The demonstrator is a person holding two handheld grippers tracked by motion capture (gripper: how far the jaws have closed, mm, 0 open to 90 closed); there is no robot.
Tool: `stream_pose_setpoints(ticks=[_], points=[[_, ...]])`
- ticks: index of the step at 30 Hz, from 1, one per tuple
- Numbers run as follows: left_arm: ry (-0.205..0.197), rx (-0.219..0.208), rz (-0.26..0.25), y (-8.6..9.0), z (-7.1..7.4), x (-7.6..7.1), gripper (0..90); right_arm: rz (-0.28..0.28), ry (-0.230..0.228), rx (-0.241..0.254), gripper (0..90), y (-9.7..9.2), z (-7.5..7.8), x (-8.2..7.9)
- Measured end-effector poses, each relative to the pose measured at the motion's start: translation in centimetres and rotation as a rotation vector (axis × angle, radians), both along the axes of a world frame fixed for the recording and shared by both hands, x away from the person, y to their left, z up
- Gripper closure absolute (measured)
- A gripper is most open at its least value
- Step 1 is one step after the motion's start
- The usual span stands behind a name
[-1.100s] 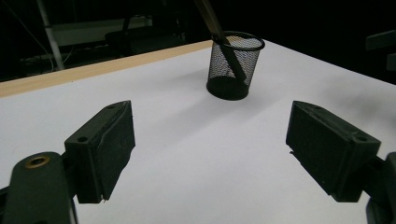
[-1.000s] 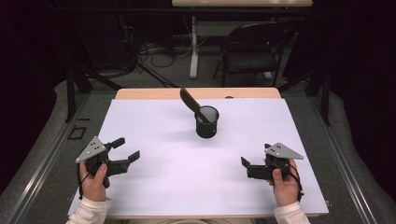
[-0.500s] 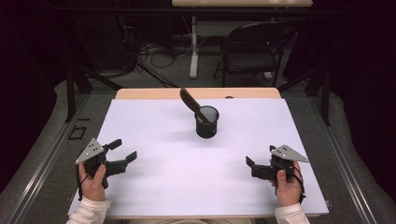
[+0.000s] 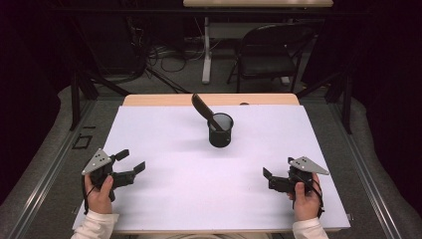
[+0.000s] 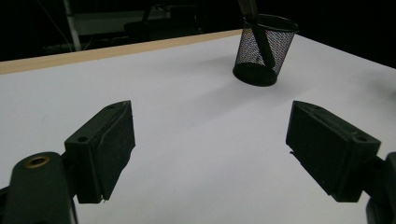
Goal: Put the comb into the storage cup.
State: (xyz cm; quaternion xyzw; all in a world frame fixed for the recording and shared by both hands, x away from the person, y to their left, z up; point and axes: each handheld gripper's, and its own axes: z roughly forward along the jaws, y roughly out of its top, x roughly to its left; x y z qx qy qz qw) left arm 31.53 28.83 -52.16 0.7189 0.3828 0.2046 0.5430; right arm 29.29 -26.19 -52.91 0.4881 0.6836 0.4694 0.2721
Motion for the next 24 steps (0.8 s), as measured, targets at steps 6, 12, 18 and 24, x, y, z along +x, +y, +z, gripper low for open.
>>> stream_pose_setpoints(ticks=[6, 12, 18, 24], points=[[0.001, 0.001, 0.004, 0.04, -0.12, 0.09, 15.9, -0.005, 0.017, -0.004, 0.1, -0.25, -0.39, 0.21], [0.007, 0.008, 0.001, -0.04, -0.28, 0.14, 15.8, -0.015, 0.022, -0.003, 0.1, -0.45, -0.66, 0.35], [0.013, 0.012, -0.004, -0.14, -0.39, 0.18, 15.8, -0.021, 0.025, -0.006, 0.1, -0.59, -0.82, 0.44], [0.015, 0.016, -0.01, -0.27, -0.51, 0.26, 15.9, -0.025, 0.028, -0.006, 0.1, -0.66, -0.95, 0.52]])
